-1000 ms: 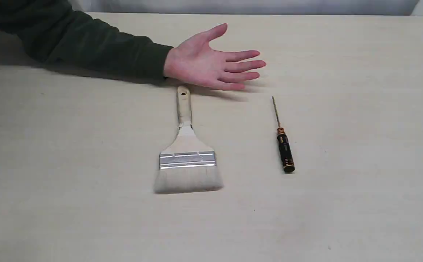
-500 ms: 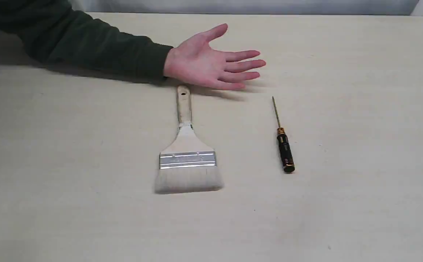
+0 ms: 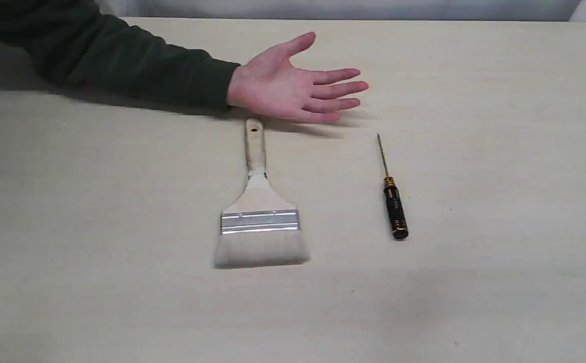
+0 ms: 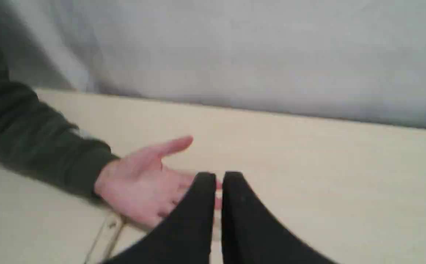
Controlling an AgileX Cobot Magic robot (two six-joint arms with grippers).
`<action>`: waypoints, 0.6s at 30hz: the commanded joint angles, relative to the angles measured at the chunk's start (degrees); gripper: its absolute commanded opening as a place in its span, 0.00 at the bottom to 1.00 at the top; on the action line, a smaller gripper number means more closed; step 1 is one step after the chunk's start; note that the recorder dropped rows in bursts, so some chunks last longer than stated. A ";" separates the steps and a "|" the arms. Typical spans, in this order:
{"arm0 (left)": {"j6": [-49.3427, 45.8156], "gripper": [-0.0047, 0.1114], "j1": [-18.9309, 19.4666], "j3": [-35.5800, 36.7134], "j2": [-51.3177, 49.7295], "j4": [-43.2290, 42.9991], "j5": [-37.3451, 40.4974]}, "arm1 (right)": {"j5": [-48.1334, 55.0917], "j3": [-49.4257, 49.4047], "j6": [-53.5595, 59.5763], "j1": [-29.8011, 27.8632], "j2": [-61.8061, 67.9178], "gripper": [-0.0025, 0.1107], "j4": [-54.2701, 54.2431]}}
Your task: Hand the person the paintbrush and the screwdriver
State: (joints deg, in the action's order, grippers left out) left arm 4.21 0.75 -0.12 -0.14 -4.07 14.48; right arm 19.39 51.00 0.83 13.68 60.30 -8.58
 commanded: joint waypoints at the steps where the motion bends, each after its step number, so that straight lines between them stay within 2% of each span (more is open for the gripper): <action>1: 0.12 0.04 -0.11 0.12 0.14 0.10 -0.29 | 2.29 3.82 0.61 1.89 9.51 0.06 0.64; 7: 0.12 0.04 -0.11 0.12 0.14 0.10 -0.29 | 5.96 8.39 0.47 4.25 24.19 0.07 1.20; 9: 0.12 0.04 -0.11 0.12 0.14 0.10 -0.29 | 6.78 8.95 0.47 4.50 28.11 0.10 1.83; 12: 0.12 0.04 -0.11 0.12 0.14 0.10 -0.29 | 7.98 8.95 0.47 4.50 32.62 0.22 1.83; 16: 0.12 0.04 -0.11 0.12 0.14 0.10 -0.29 | 10.33 8.95 0.24 4.50 37.52 0.44 1.69; 18: 0.12 0.04 -0.11 0.12 0.14 0.26 -0.05 | 10.85 8.95 -0.44 4.50 39.36 0.51 1.53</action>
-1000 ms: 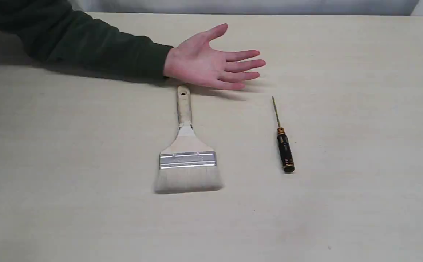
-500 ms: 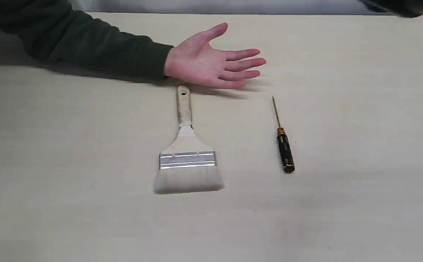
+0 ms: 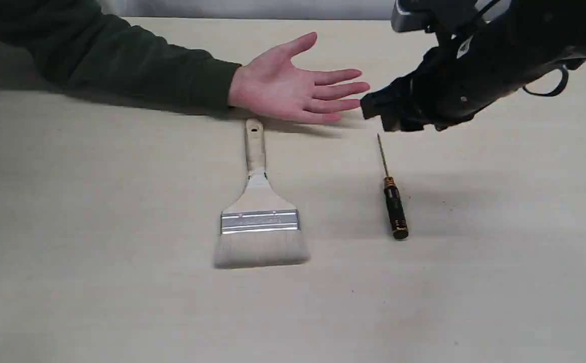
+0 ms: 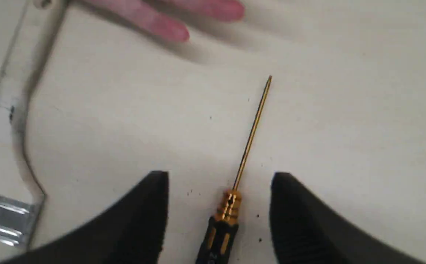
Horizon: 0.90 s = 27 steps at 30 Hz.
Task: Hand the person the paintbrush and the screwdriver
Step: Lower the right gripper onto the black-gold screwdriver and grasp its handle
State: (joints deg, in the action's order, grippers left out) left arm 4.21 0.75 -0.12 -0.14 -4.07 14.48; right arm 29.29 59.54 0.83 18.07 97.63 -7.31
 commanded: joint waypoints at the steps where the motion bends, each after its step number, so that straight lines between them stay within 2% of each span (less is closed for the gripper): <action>1: 0.12 0.04 -0.11 0.12 0.14 0.26 -0.05 | 1.24 0.41 -0.83 0.10 2.94 0.54 0.03; 4: 0.12 0.04 -0.11 0.12 0.14 0.15 -0.16 | 2.07 0.41 -0.44 0.10 5.15 0.57 -1.18; 21: 0.12 0.04 -0.11 0.12 0.14 0.15 -0.16 | 4.40 0.41 -0.33 0.10 11.22 0.57 -2.47; 27: 0.12 0.04 -0.11 0.12 0.14 0.15 -0.16 | 5.85 0.41 -0.16 0.10 13.58 0.52 -2.47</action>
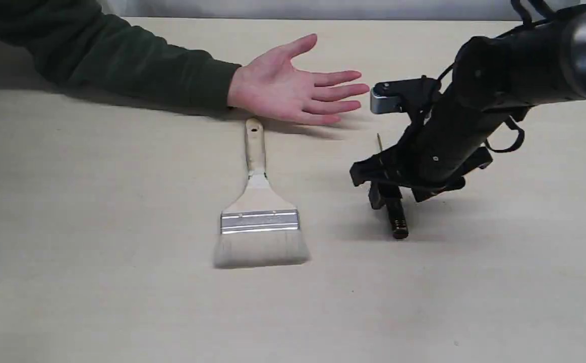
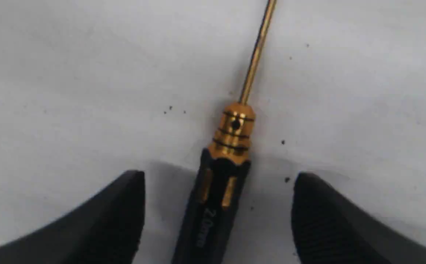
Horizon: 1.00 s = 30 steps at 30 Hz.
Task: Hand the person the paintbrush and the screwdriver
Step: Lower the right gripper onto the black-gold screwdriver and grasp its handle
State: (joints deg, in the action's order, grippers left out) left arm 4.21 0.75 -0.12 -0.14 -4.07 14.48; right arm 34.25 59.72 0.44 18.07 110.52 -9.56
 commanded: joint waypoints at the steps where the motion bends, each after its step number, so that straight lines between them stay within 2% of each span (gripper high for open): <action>1: 0.12 0.04 -0.11 0.12 0.14 0.15 -0.16 | 1.18 0.23 0.31 0.28 1.23 0.51 -0.22; 6: 0.12 0.04 -0.11 0.12 0.14 0.04 -0.17 | 1.23 0.23 0.31 3.05 1.89 0.48 1.73; 14: 0.12 0.04 -0.11 0.12 0.14 0.04 -0.17 | 0.97 0.23 0.36 5.33 1.89 0.07 5.10; 22: 0.12 0.04 -0.11 0.12 0.14 0.04 -0.17 | 1.67 -0.38 0.46 5.23 0.76 0.06 6.76; 30: 0.12 0.04 -0.11 0.12 0.14 0.04 -0.17 | 1.09 -7.01 6.37 5.37 -9.27 0.06 1.79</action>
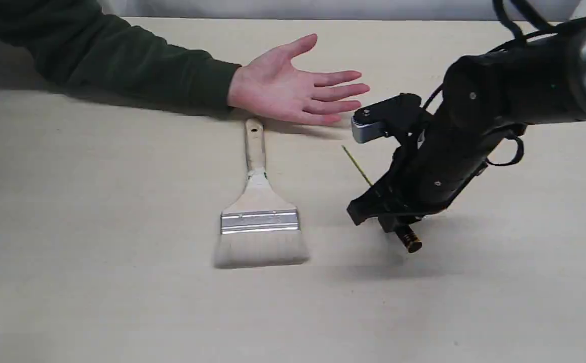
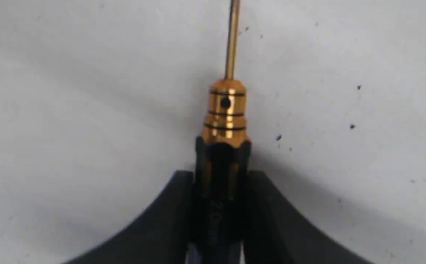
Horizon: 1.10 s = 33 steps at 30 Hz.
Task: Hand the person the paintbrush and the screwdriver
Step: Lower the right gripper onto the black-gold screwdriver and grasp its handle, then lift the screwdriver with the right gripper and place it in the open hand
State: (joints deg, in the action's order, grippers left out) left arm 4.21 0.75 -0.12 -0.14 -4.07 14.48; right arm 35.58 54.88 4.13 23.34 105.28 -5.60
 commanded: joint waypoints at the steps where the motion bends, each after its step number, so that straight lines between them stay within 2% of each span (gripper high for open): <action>1: 0.12 0.04 -0.11 0.12 0.14 0.22 -0.06 | -0.23 -3.22 3.83 0.09 -5.99 0.06 -3.56; 6: 0.12 0.04 -0.11 0.12 0.14 0.22 -0.15 | -4.07 -6.46 11.43 0.09 -15.84 0.06 -12.19; 12: 0.12 0.04 -0.11 0.12 0.14 0.22 -0.15 | -7.63 -0.66 11.28 0.09 -18.98 0.06 -13.21; 18: 0.12 0.04 -0.11 0.12 0.14 0.22 -0.15 | -7.63 11.71 9.95 0.09 -12.44 0.06 -13.21; 30: 0.12 0.04 -0.11 0.12 0.14 0.12 -0.28 | -4.20 34.47 7.99 0.09 11.18 0.06 -12.74; 33: 0.12 0.04 -0.11 0.12 0.14 0.01 -0.29 | -2.61 38.94 4.43 -0.01 15.67 0.06 -10.13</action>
State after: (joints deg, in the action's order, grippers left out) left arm 4.21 0.75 -0.12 -0.14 -4.07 14.48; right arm 32.08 91.74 10.46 23.44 119.33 -17.52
